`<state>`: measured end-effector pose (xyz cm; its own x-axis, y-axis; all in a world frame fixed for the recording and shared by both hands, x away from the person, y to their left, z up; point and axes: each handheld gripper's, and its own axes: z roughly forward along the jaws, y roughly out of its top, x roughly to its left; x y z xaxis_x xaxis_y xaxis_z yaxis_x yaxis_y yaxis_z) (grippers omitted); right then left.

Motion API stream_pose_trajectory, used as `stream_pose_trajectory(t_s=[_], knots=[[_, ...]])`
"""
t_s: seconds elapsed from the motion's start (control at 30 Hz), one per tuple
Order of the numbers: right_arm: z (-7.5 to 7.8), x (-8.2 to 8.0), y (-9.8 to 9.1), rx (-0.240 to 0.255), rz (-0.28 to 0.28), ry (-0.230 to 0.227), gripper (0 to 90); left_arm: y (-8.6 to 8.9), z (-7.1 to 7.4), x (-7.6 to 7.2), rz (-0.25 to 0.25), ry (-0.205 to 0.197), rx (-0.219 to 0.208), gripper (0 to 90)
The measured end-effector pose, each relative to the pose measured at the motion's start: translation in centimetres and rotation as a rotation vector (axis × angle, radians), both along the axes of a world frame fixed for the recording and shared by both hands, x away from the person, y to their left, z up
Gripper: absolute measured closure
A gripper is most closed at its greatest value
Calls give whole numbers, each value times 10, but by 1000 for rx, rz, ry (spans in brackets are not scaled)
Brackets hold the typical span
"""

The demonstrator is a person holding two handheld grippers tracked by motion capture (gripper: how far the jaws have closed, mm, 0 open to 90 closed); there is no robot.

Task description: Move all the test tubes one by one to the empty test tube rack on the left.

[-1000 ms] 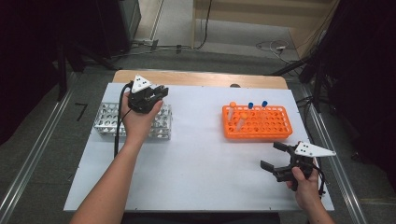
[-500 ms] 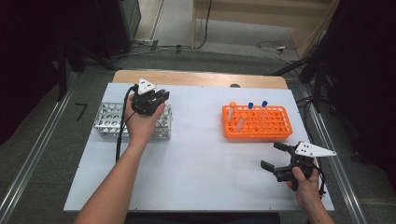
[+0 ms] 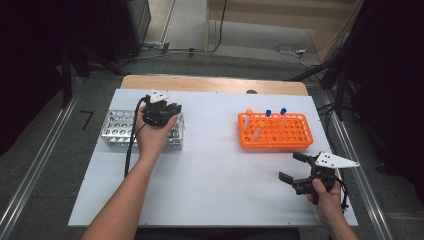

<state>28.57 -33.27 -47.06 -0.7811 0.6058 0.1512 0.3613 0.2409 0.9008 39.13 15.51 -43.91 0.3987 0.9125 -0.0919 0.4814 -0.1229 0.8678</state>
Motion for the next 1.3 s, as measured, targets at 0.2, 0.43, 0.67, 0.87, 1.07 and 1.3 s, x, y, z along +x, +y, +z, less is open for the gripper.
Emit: stream_pose_trajectory(t_s=[0.2, 0.43, 0.67, 0.87, 1.07, 1.3], knots=[[-1, 0, 1, -5, 1, 3, 0, 0, 1, -1, -19, 6, -6, 705], [0, 1, 0, -9, -8, -2, 0, 1, 6, -12, -29, -46, -46, 484], [0, 0, 1, -14, -10, -9, 0, 1, 13, -35, -76, -85, -99, 233], [1, 0, 3, -20, -13, -10, 0, 2, 17, -59, -124, -114, -119, 93], [4, 1, 5, -21, -23, -11, 0, 4, 17, -83, -143, -142, -154, 10], [9, 8, 7, -24, -67, 18, 0, 5, 15, -108, -161, -177, -175, 0]])
